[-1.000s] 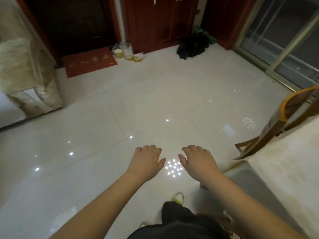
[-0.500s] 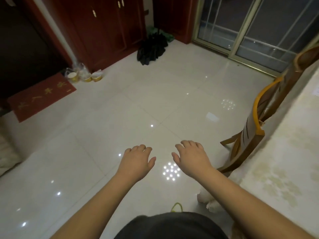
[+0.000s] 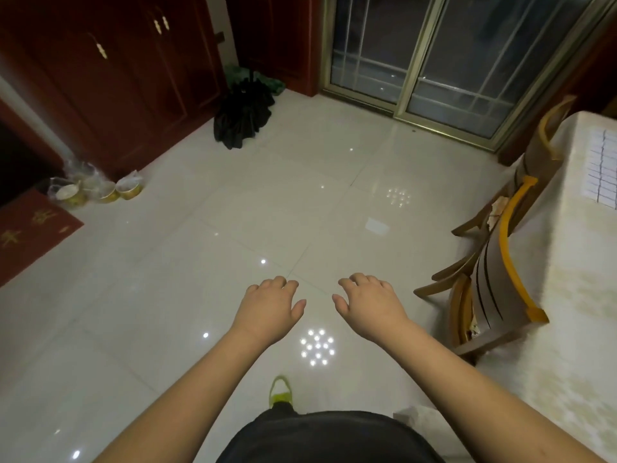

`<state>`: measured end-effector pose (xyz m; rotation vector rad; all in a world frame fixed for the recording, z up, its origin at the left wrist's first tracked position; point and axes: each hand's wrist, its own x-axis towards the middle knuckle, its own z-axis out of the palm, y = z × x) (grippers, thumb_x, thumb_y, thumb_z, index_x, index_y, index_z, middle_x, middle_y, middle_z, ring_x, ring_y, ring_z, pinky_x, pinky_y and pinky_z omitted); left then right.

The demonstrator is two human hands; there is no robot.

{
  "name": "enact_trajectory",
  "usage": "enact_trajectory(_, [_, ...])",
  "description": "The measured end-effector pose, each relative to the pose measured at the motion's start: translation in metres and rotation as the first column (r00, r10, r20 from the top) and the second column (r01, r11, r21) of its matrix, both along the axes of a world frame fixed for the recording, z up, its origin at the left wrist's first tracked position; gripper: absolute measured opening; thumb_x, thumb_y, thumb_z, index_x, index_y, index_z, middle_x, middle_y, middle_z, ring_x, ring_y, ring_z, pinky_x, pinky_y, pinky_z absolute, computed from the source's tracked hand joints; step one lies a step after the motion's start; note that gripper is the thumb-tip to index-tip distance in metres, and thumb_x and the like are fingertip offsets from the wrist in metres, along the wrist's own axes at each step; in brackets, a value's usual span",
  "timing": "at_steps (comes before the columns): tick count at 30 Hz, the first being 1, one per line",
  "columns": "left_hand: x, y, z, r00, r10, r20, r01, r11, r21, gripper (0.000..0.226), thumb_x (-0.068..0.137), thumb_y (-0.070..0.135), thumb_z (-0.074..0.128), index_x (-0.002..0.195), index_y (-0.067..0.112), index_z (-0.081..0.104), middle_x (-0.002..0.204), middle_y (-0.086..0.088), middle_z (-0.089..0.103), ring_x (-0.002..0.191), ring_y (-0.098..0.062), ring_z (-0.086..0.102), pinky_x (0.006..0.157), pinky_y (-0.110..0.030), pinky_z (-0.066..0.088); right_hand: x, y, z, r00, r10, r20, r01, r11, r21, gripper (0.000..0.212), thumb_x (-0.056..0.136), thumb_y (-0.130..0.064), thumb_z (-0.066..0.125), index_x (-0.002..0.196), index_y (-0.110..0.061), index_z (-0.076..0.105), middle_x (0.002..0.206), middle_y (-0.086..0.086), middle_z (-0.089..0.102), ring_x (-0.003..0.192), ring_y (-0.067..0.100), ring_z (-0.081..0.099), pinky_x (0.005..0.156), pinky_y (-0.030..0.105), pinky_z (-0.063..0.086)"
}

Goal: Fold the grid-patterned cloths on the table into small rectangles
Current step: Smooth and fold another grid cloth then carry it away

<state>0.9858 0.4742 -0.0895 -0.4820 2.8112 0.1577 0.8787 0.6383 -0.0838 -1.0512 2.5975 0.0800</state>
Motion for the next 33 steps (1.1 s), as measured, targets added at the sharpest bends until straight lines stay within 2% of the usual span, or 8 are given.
enact_trajectory(9, [-0.108, -0.060, 0.022, 0.976, -0.211, -0.058, 0.210, 0.977, -0.030, 0.050, 0.100, 0.050, 0.031, 0.140, 0.023, 0.043, 0.133, 0.002, 0.053, 0.121, -0.020, 0.050, 0.095, -0.035, 0.037, -0.066, -0.032, 0.017, 0.976, -0.217, 0.008, 0.217, 0.976, -0.014, 0.052, 0.101, -0.047, 0.027, 0.144, -0.021, 0.037, 0.144, 0.004, 0.044, 0.128, 0.024, 0.043, 0.104, 0.037, 0.032])
enact_trajectory(18, [-0.257, -0.034, 0.008, 0.897, -0.443, -0.009, 0.442, 0.896, -0.029, 0.050, 0.100, 0.049, 0.031, 0.141, 0.022, 0.042, 0.136, 0.000, 0.052, 0.124, -0.020, 0.049, 0.096, -0.036, 0.037, -0.181, -0.017, -0.004, 0.924, -0.383, 0.014, 0.383, 0.923, -0.039, 0.052, 0.101, -0.047, 0.026, 0.144, -0.021, 0.037, 0.141, 0.005, 0.046, 0.126, 0.025, 0.044, 0.103, 0.038, 0.032])
enact_trajectory(25, [-0.384, -0.004, 0.013, 0.853, -0.522, 0.028, 0.523, 0.851, -0.049, 0.050, 0.100, 0.049, 0.031, 0.140, 0.022, 0.042, 0.135, 0.001, 0.052, 0.124, -0.020, 0.048, 0.097, -0.035, 0.036, -0.295, 0.007, -0.003, 0.888, -0.460, 0.000, 0.459, 0.886, -0.060, 0.051, 0.100, -0.045, 0.027, 0.143, -0.019, 0.038, 0.140, 0.007, 0.046, 0.128, 0.026, 0.042, 0.106, 0.039, 0.029])
enact_trajectory(33, [-0.482, 0.018, 0.014, 0.815, -0.576, 0.062, 0.579, 0.814, -0.049, 0.050, 0.100, 0.049, 0.030, 0.140, 0.022, 0.042, 0.136, 0.001, 0.051, 0.125, -0.019, 0.047, 0.099, -0.034, 0.035, -0.384, 0.026, -0.004, 0.858, -0.511, 0.060, 0.513, 0.858, -0.033, 0.050, 0.101, -0.041, 0.027, 0.145, -0.019, 0.034, 0.143, 0.007, 0.043, 0.129, 0.027, 0.040, 0.106, 0.040, 0.029])
